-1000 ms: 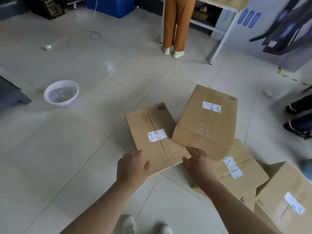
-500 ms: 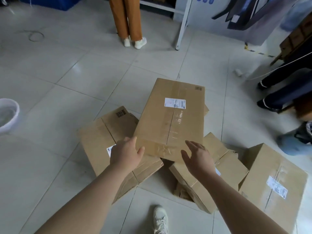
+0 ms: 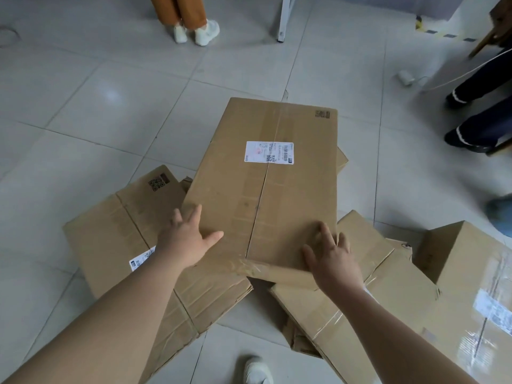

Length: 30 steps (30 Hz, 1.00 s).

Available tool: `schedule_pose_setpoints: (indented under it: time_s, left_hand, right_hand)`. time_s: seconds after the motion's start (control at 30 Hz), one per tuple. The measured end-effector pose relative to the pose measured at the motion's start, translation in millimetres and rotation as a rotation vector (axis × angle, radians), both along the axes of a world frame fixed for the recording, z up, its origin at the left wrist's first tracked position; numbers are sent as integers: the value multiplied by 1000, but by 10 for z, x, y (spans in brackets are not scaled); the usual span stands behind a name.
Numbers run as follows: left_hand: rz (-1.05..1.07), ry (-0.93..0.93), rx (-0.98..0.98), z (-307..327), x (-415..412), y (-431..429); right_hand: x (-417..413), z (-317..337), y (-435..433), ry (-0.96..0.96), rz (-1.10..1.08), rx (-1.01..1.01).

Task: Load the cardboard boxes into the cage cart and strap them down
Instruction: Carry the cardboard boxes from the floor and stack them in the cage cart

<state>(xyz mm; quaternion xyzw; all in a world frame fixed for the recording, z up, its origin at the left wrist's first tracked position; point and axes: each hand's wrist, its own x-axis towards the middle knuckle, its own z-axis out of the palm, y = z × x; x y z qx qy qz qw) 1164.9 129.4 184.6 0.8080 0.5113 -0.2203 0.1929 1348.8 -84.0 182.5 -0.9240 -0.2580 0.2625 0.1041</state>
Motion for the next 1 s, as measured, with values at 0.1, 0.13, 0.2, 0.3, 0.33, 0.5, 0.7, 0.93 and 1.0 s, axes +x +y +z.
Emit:
schedule_pose_setpoints:
  time_s: [0.1,0.13,0.2,0.3,0.33,0.5,0.7,0.93,1.0]
  left_hand:
    - [132,-36,-63,-154,40,91]
    - [178,-63,-81,-187,52,108]
    - [233,-113,-79,-221,74,115]
    - [253,-176,-17,-218,85,58]
    - [257,-198,4,-204,80,34]
    - [309,-239,78,55,-121,-76]
    - [410,-204,145,569,-763,-298]
    - [581,-268,247,1528,-1827,-602]
    - [621,-267,300,1865,-2189,-691]
  right_hand:
    - [52,-139,33,53,-66,85]
    - [63,-166,53,59,-88,109]
    - [81,-194,91,48,-120,139]
    - [87,-185,107,22,-159,145]
    - [82,-170,97,5,-165,144]
    - [-12,75,44,-50,-126,116]
    - [-287,720,169,-44,30,156]
    - [-1083,1619,288,-50,219,225]
    - [-1387,1894,337,-48,289,257]
